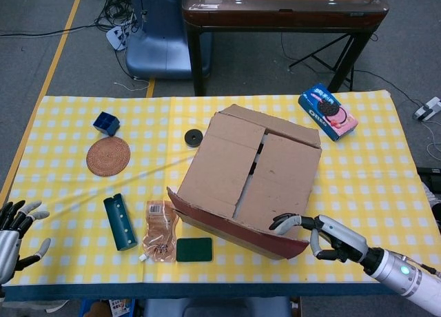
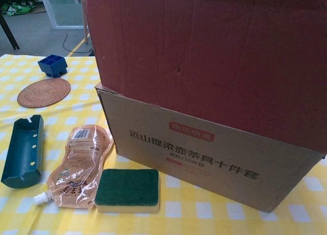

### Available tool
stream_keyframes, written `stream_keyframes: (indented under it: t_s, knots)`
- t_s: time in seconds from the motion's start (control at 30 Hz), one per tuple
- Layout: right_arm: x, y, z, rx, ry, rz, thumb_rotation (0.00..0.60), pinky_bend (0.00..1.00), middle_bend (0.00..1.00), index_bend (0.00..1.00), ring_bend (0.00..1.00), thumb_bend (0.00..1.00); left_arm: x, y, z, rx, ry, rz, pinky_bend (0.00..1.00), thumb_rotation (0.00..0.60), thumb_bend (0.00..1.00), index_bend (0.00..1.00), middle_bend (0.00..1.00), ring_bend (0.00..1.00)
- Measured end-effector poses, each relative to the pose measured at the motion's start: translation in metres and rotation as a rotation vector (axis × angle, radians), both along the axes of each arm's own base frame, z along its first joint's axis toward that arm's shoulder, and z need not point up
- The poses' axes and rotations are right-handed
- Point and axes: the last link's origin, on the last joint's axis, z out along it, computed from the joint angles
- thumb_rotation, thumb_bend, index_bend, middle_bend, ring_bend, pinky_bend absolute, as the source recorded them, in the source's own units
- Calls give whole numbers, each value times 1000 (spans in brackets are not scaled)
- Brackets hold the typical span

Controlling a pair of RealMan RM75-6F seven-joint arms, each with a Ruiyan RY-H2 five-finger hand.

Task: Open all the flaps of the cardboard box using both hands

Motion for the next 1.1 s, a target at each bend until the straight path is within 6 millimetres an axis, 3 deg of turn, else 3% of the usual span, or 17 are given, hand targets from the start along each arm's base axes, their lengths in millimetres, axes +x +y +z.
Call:
stream_keyframes:
  t_s: [0.47, 0.67, 0.87, 1.1]
  knots:
    - [3, 8, -7, 69, 8, 34, 600, 157, 232, 299, 115, 1000, -1, -1, 2, 5, 3, 2, 0, 600, 354, 372, 186, 88]
    - [3, 7, -2, 46, -6, 30, 600, 157, 233, 299, 115, 1000, -2, 0, 2, 3, 4, 4, 0, 600, 353, 372, 186, 88]
    - [-2, 3, 5, -31, 31, 15, 600, 157, 236, 299, 115, 1000, -1, 2, 1, -1, 6, -1, 0, 600, 354, 372, 186, 88]
    - [-14, -4, 13, -235, 189, -8, 600, 157, 236, 299, 115, 1000, 7, 17, 3, -17, 14, -55, 0, 600, 354, 373, 186, 88]
